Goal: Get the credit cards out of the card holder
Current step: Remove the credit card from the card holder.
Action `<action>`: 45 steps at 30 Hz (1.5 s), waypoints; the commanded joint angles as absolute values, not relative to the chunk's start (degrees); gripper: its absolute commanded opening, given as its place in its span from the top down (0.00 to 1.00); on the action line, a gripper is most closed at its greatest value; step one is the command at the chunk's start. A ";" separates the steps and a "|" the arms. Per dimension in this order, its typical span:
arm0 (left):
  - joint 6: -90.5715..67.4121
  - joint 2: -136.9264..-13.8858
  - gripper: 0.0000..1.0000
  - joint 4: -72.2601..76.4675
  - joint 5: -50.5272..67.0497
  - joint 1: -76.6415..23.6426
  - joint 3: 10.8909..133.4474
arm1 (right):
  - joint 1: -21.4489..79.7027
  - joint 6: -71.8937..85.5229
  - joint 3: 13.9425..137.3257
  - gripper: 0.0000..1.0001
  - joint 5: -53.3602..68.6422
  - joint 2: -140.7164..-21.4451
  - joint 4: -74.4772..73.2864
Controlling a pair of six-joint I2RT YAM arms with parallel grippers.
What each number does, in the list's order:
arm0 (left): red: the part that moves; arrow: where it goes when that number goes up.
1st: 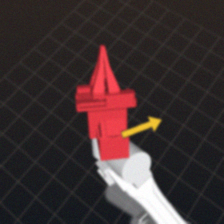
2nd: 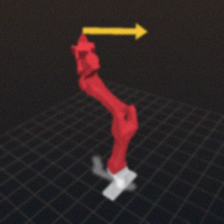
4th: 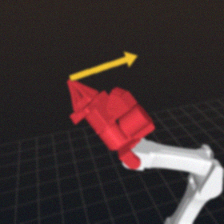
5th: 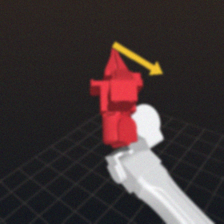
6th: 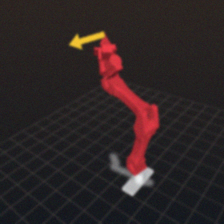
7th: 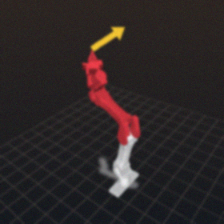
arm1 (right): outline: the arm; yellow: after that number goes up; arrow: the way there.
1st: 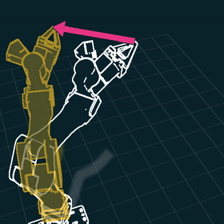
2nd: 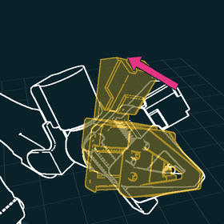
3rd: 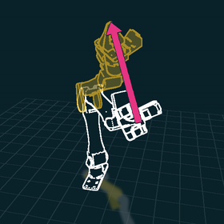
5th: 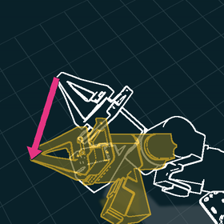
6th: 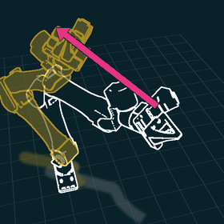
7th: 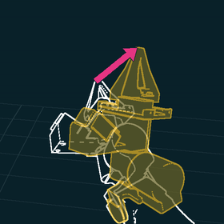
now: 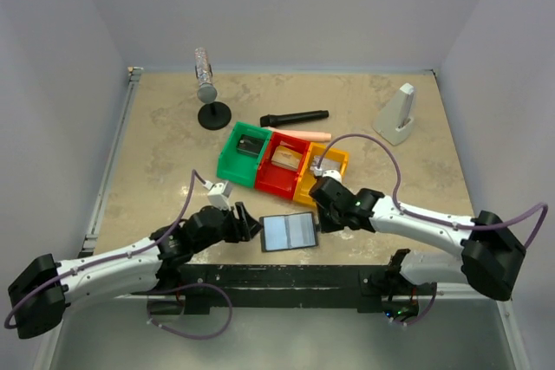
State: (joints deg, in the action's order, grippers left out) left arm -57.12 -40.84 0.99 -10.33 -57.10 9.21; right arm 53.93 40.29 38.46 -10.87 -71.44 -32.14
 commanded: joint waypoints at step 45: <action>-45.00 -74.18 0.41 10.11 0.26 -63.19 32.78 | 53.96 36.12 37.18 1.00 2.90 -49.48 -27.25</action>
